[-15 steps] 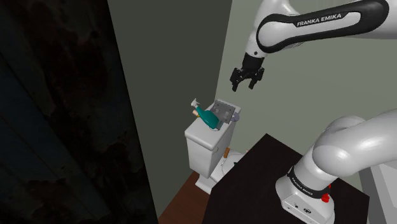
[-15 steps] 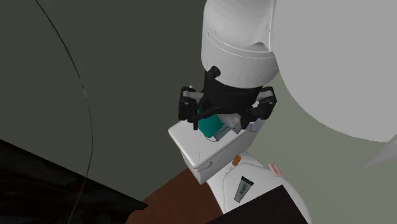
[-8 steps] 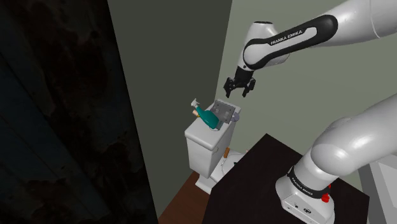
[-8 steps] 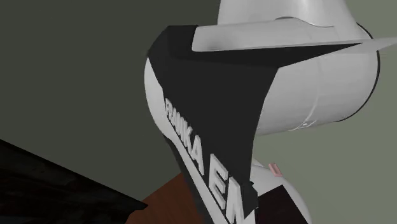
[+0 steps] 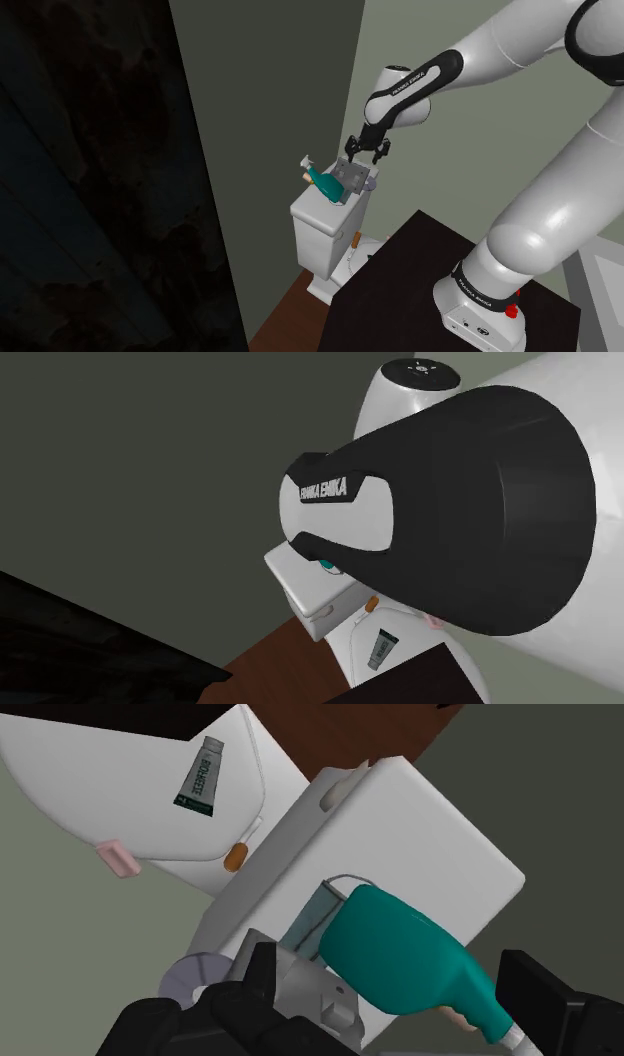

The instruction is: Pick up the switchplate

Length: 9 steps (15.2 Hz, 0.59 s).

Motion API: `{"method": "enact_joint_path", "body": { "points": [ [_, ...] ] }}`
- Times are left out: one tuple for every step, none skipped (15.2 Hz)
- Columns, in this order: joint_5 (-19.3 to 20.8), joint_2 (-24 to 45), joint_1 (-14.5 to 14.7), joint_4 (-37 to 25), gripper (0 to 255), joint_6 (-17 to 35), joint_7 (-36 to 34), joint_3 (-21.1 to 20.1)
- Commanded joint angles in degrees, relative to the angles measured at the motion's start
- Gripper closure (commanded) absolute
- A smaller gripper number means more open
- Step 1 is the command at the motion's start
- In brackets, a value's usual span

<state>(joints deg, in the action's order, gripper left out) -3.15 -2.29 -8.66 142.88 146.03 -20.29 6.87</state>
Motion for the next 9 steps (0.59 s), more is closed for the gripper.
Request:
{"method": "enact_joint_path", "body": {
  "points": [
    [-1.46, 4.39, -0.45, -1.22, 0, 3.47, -0.11, 0.51],
    [-2.39, 6.64, -0.68, -2.04, 0, 4.98, 0.0, 0.71],
    [-3.41, 8.89, -0.96, -2.94, 0, 6.41, 0.18, 0.84],
    [-4.5, 11.14, -1.31, -3.9, 0, 7.78, 0.4, 0.89],
    [-5.64, 13.38, -1.73, -4.93, 0, 9.06, 0.67, 0.86],
    [-6.81, 15.62, -2.21, -6.03, 0, 10.28, 0.95, 0.75],
    [-7.98, 17.85, -2.77, -7.19, 0, 11.42, 1.25, 0.56],
    [-9.12, 20.06, -3.41, -8.41, 0, 12.49, 1.52, 0.3],
    [-10.22, 22.27, -4.09, -9.69, 0, 13.5, 1.77, 0.0]
  ]
}}
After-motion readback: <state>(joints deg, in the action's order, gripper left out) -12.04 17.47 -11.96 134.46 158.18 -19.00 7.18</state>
